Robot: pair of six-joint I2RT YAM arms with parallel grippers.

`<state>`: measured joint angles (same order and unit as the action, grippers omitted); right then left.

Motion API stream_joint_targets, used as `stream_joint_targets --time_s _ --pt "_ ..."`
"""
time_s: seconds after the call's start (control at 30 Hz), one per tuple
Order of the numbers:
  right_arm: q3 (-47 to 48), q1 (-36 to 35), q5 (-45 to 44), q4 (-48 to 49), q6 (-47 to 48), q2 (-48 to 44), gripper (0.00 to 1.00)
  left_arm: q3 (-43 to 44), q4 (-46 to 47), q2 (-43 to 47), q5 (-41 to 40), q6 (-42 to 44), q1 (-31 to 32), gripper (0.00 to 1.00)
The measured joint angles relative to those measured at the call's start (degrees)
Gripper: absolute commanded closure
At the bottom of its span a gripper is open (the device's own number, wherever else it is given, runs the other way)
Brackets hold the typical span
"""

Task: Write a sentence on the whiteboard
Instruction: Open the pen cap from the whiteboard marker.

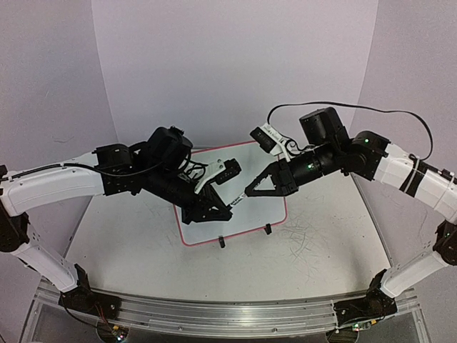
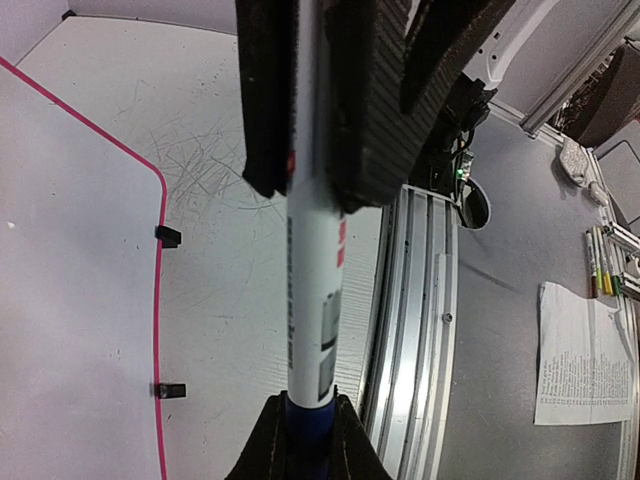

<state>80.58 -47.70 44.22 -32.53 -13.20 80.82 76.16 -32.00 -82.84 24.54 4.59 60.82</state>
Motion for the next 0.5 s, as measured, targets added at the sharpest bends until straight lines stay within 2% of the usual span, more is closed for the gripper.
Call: stream_joint_targets --time_s 0.2,0.33,0.4,0.5 --pt "-2.75 0.03 -1.93 3.14 -2.71 -2.04 1.0 0.0 0.43 -0.15 -0.69 0.34 0.0 1.0" --pt "-5.81 2.05 -2.48 5.06 -3.63 -6.29 1.0 -0.15 4.79 -0.16 -2.36 0.56 0.62 1.0" --pt "-8.38 7.29 -0.05 6.7 -3.54 -10.09 1.0 -0.89 5.98 0.06 -4.53 0.05 0.68 1.0" --pt "-11.83 21.37 -1.04 7.76 -3.03 -18.05 1.0 -4.91 4.21 1.63 -7.21 -0.75 -0.32 1.0"
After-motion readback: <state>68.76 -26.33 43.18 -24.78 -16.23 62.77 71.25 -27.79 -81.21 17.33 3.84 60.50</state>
